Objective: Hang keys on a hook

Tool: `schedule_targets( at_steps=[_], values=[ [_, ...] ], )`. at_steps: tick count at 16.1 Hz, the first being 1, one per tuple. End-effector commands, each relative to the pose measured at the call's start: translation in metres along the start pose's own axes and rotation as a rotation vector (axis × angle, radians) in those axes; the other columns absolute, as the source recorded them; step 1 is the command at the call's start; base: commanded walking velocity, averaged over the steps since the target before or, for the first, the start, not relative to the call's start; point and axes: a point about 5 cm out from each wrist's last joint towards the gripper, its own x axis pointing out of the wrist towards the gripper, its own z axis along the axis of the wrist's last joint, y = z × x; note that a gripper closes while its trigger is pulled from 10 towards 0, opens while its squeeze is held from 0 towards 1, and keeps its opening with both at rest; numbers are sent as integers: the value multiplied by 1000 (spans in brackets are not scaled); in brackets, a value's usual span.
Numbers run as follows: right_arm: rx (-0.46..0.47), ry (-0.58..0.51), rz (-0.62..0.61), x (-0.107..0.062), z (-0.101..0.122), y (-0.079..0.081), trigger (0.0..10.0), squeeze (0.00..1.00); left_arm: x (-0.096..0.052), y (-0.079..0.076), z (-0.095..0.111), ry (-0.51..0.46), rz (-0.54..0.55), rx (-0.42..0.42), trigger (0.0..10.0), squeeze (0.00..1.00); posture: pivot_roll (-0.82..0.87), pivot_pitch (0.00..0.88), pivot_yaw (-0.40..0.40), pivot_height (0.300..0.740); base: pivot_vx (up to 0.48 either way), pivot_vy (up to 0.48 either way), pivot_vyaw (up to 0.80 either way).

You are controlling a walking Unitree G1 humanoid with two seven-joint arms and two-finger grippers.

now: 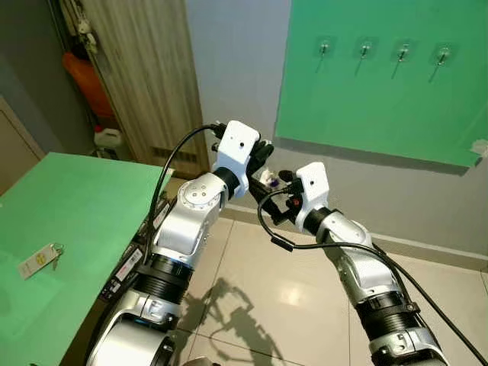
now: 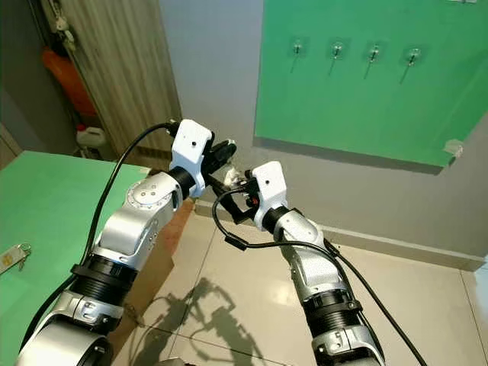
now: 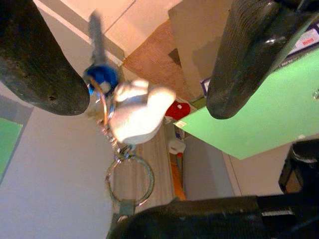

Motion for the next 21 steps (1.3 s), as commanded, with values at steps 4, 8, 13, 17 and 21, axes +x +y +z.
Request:
schedule_targets(
  at_steps=[4,8,13,17,21],
  values=[
    [-63,-24,-18,7,10,-1,10000,953,1,0,10,-21,19,13,0,0,-21,0,38,740,0,0,0],
    [-82,-47,-58,10,14,-5,10000,0,1,-6,11,-31,-17,3,0,0,-17,0,33,740,0,0,0],
    [-75,-42,-49,11,11,-3,10000,0,1,-12,19,-63,-33,-4,0,0,-11,0,30,740,0,0,0],
    [-73,-53,-84,17,12,-3,10000,0,1,-15,19,-59,-37,-7,0,0,-12,0,33,740,0,0,0],
    [-71,-60,-94,19,13,-4,10000,0,1,-17,21,-63,-51,-8,0,0,-14,0,36,740,0,0,0]
  ],
)
